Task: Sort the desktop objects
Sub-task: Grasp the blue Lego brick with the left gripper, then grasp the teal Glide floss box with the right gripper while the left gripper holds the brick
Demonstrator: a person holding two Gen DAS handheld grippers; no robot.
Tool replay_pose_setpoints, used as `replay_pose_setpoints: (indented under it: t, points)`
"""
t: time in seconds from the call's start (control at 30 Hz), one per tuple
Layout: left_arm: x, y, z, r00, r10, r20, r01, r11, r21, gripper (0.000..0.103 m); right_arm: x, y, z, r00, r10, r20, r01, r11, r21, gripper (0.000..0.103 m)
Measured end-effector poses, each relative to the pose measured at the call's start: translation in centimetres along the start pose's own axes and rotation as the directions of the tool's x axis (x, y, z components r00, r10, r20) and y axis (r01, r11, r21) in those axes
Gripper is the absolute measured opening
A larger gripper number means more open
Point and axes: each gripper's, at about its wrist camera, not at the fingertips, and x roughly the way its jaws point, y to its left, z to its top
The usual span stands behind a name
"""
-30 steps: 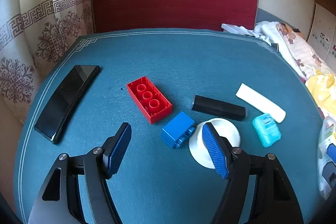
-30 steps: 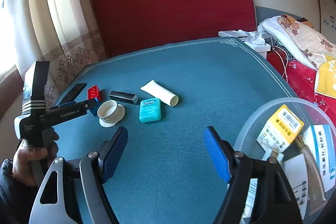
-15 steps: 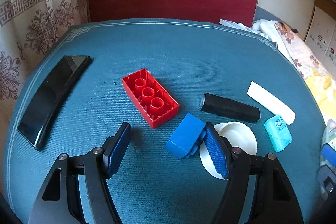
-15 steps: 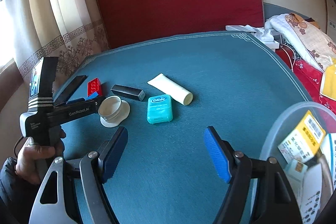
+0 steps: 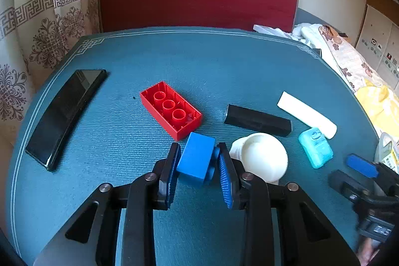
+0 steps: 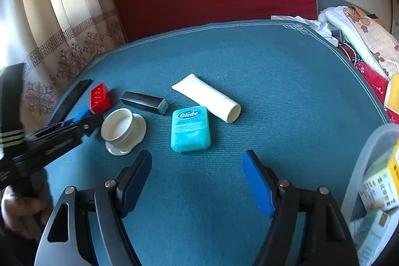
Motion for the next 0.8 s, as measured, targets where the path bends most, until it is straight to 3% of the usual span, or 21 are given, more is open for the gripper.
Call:
replay_pose_setpoints:
  t: [0.2,0.6,0.7,0.8]
  points:
    - [-0.7,0.3,0.1,1.0,-0.015,0.01,0.015,1.0,-0.022,0.033,1.5,0.3,0.5,1.0,-0.012,-0.027,0.012,1.0,-0.014,0.079]
    - [-1.1,0.0,-0.3,1.0,-0.017,0.007,0.017,0.999,-0.039,0.033,3.5,1.7,1.9,0.993,-0.116,-0.036,0.112,0.988,-0.105,0.076]
    - [-1.2,-0.3,-0.5,1.0,-0.018,0.007,0.018,0.999,-0.037,0.033,3.7,2.0,1.9,0.989,-0.143,-0.036,0.137,0.982,-0.133,0.071]
    - [-1.2,-0.6,-0.7,1.0,-0.021,0.004,0.021,0.999,-0.028,0.033,3.6,2.1,1.9,0.99,-0.137,-0.028,0.132,0.981,-0.14,0.056]
